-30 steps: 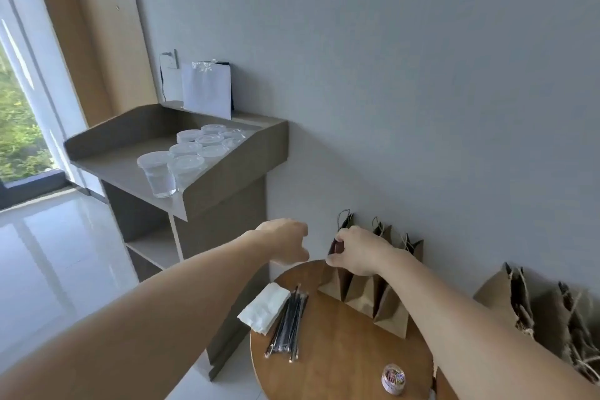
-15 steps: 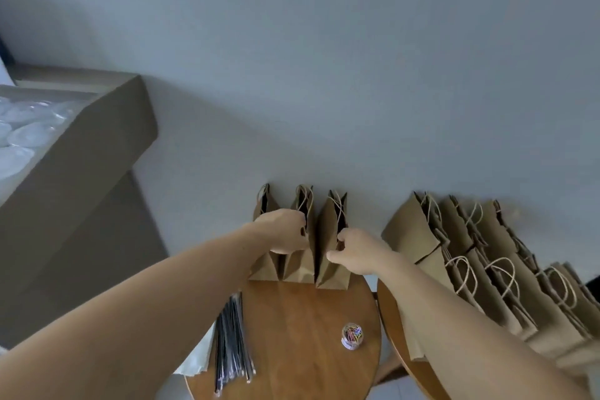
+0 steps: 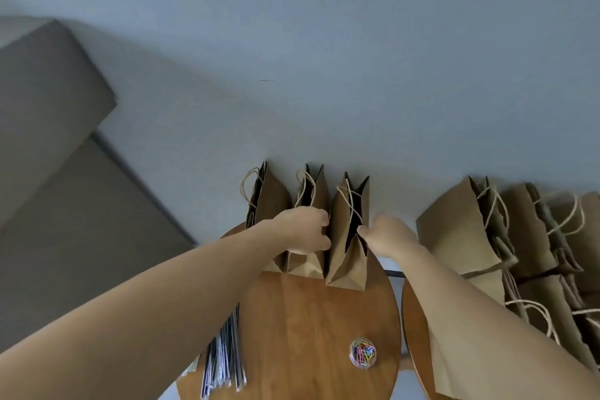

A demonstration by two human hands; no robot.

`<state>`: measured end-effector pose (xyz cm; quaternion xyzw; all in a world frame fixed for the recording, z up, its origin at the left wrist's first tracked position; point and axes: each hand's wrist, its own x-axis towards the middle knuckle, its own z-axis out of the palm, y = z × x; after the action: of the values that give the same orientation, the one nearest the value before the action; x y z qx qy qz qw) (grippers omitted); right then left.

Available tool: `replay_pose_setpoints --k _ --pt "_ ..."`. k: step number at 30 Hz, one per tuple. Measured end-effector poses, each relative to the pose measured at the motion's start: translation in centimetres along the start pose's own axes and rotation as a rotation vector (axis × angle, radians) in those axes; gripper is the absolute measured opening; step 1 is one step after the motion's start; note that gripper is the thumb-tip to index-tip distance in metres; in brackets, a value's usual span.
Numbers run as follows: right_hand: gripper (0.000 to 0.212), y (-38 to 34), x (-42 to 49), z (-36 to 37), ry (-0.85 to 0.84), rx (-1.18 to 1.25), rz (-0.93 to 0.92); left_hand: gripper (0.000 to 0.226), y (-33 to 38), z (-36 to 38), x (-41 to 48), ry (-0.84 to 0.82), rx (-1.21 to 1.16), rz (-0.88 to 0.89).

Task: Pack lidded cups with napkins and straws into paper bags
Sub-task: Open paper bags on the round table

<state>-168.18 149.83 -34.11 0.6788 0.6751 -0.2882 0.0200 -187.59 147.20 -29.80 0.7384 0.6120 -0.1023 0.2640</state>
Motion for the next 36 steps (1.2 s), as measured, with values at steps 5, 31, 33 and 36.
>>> replay_pose_setpoints --k 5,31,33,36 --pt "0.037 0.3 3.0 1.2 -0.021 0.038 0.026 0.054 -0.1 1.0 2.4 -0.025 -0.026 -0.029" --pt "0.03 -6.5 -16.7 3.8 0.214 0.015 0.012 0.046 -3.4 3.6 -9.7 0.116 -0.277 0.117" --pt "0.026 -6.6 -18.0 6.0 0.191 0.01 0.02 0.04 -4.6 5.5 -10.6 0.091 -0.276 0.095" --pt "0.027 -6.3 -19.2 9.3 0.16 0.032 -0.005 0.034 -6.0 8.8 -11.8 0.06 -0.302 0.033"
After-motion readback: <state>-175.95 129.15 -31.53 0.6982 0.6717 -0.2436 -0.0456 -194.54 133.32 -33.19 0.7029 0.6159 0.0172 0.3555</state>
